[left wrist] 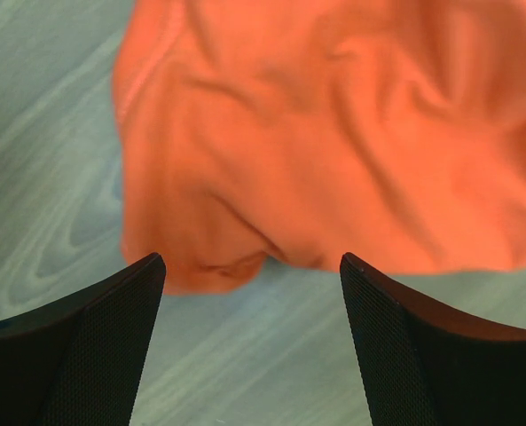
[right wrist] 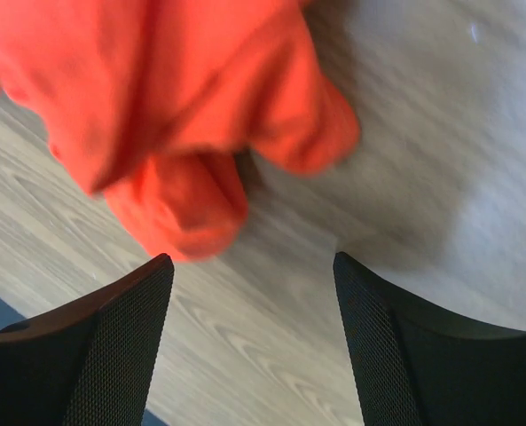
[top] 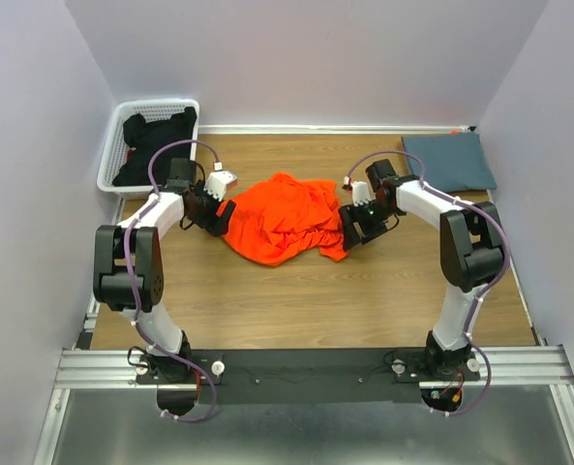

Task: Fold and stack the t-shirts
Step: Flatten the tshirt out

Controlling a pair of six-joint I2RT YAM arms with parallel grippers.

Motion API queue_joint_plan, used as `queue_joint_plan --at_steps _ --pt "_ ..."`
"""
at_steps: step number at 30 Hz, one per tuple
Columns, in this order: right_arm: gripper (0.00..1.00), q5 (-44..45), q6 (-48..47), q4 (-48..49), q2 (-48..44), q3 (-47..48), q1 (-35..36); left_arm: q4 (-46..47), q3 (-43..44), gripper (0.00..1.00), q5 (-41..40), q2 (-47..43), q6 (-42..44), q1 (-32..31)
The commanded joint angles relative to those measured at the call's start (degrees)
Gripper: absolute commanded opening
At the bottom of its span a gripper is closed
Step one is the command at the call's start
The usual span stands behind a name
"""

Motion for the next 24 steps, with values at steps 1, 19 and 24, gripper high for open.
queue_joint_plan --at_steps 1,19,24 --pt "0.79 0.7 0.56 1.4 3.61 2.59 2.03 2.97 2.56 0.88 -7.96 3.59 -2.02 -0.09" --pt "0.01 12.45 -5.15 -0.8 -8.5 9.62 -5.24 -8.88 24.84 0.0 -2.53 6.24 -4.39 1.93" --pt "0.01 16.51 -8.58 -1.24 -10.79 18.67 -11.23 -12.32 38.32 0.0 0.81 5.45 -6.41 2.19"
